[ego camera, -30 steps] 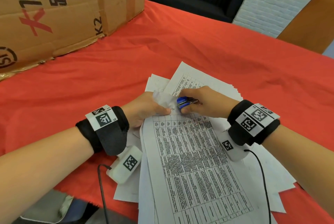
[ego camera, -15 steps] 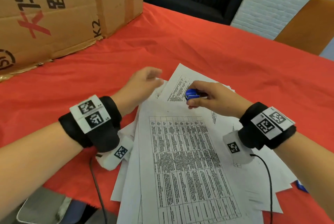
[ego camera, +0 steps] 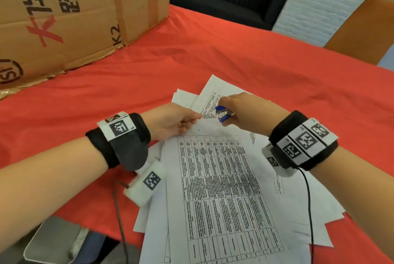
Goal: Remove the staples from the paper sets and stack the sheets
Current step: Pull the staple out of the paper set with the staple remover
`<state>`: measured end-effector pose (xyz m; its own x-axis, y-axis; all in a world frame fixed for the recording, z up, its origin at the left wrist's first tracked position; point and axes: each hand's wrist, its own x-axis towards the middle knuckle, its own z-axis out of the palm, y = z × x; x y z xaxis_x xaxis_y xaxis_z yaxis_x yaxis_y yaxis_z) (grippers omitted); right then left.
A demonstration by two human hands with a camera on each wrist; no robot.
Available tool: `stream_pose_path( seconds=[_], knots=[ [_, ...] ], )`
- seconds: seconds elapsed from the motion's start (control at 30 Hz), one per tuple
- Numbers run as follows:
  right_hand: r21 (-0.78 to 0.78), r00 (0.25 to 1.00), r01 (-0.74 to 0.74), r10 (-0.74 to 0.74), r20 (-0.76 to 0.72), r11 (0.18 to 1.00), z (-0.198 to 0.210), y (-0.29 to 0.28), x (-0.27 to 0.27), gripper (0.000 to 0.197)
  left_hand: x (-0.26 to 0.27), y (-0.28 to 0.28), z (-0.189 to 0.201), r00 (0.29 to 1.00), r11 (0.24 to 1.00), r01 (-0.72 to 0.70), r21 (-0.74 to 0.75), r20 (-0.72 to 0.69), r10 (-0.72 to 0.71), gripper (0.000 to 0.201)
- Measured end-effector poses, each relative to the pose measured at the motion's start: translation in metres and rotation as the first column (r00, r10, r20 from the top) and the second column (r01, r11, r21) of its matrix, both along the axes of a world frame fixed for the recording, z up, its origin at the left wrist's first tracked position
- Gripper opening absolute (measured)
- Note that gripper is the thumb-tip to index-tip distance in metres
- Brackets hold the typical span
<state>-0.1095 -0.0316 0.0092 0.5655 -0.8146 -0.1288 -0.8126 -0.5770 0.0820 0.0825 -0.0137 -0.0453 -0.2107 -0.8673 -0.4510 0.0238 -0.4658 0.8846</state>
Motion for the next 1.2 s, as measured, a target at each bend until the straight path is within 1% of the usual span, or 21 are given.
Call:
stream_pose_path(
  seconds=[0.03,0.07,0.1,0.13,0.17,0.2,0.23,0.3,0.37,0.47,0.57,0.63,0.7,0.8,0.9,1.0,1.1,1.17,1.2],
  knots=[
    [0.027,0.999,0.012,-0.011,-0.050,1.000,-0.004,-0.001,0.001,0.028,0.001,-0.004,0.000,0.969,0.991,0.099,-0.095,0.237,-0.074,0.009],
    [0.049,0.995,0.006,-0.001,-0.104,0.999,-0.009,-0.002,0.004,0.028,0.000,-0.007,0.001,0.877,0.961,0.226,-0.161,0.462,-0.128,0.012],
    [0.060,0.987,-0.006,0.015,-0.157,0.998,-0.014,-0.002,0.009,0.029,-0.004,-0.009,0.002,0.754,0.916,0.351,-0.192,0.638,-0.155,0.016],
    [0.061,0.979,-0.020,0.032,-0.203,0.998,-0.018,-0.001,0.014,0.029,-0.008,-0.010,0.004,0.635,0.871,0.455,-0.187,0.753,-0.170,0.020],
    [0.060,0.970,-0.027,0.041,-0.241,0.998,-0.021,-0.002,0.019,0.028,-0.014,-0.012,0.005,0.538,0.833,0.528,-0.163,0.823,-0.180,0.026],
    [0.060,0.962,-0.036,0.051,-0.266,0.998,-0.023,-0.002,0.023,0.027,-0.019,-0.015,0.004,0.463,0.806,0.576,-0.134,0.866,-0.187,0.031],
    [0.060,0.955,-0.045,0.060,-0.291,0.997,-0.023,-0.002,0.026,0.026,-0.023,-0.017,0.003,0.406,0.787,0.608,-0.105,0.893,-0.194,0.034],
    [0.056,0.937,-0.064,0.079,-0.339,0.996,-0.023,-0.002,0.030,0.024,-0.028,-0.021,0.000,0.318,0.756,0.653,-0.045,0.923,-0.219,0.032],
    [0.063,0.919,-0.074,0.092,-0.383,0.995,-0.021,-0.001,0.033,0.024,-0.031,-0.024,-0.002,0.257,0.732,0.681,0.002,0.936,-0.242,0.028],
    [0.066,0.896,-0.085,0.105,-0.432,0.994,-0.019,0.000,0.036,0.024,-0.031,-0.030,-0.003,0.215,0.717,0.696,0.038,0.942,-0.258,0.030],
    [0.066,0.886,-0.103,0.122,-0.447,0.992,-0.018,0.000,0.039,0.023,-0.031,-0.036,-0.006,0.222,0.725,0.688,0.035,0.941,-0.257,0.041],
    [0.072,0.878,-0.122,0.141,-0.457,0.990,-0.018,-0.002,0.040,0.023,-0.032,-0.038,-0.008,0.224,0.725,0.688,0.022,0.944,-0.241,0.043],
    [0.076,0.869,-0.144,0.163,-0.467,0.987,-0.017,-0.003,0.040,0.023,-0.035,-0.039,-0.010,0.221,0.719,0.695,0.015,0.947,-0.234,0.042],
    [0.087,0.864,-0.155,0.178,-0.472,0.984,-0.017,-0.003,0.039,0.024,-0.037,-0.040,-0.011,0.230,0.708,0.707,-0.001,0.946,-0.228,0.053],
    [0.098,0.861,-0.158,0.185,-0.473,0.983,-0.020,-0.002,0.040,0.026,-0.038,-0.042,-0.011,0.217,0.691,0.722,-0.006,0.951,-0.218,0.058],
    [0.140,0.857,-0.139,0.190,-0.479,0.980,-0.019,-0.005,0.044,0.025,-0.037,-0.042,-0.011,0.206,0.670,0.742,-0.004,0.953,-0.223,0.059],
    [0.145,0.850,-0.149,0.202,-0.486,0.978,-0.016,-0.007,0.045,0.023,-0.037,-0.041,-0.012,0.218,0.666,0.746,-0.014,0.950,-0.225,0.058],
    [0.141,0.861,-0.166,0.213,-0.462,0.976,-0.017,-0.009,0.040,0.021,-0.037,-0.041,-0.012,0.206,0.667,0.745,-0.005,0.953,-0.222,0.053],
    [0.141,0.879,-0.159,0.205,-0.431,0.977,-0.019,-0.012,0.036,0.021,-0.038,-0.040,-0.012,0.189,0.673,0.740,0.003,0.959,-0.212,0.048]
  ],
)
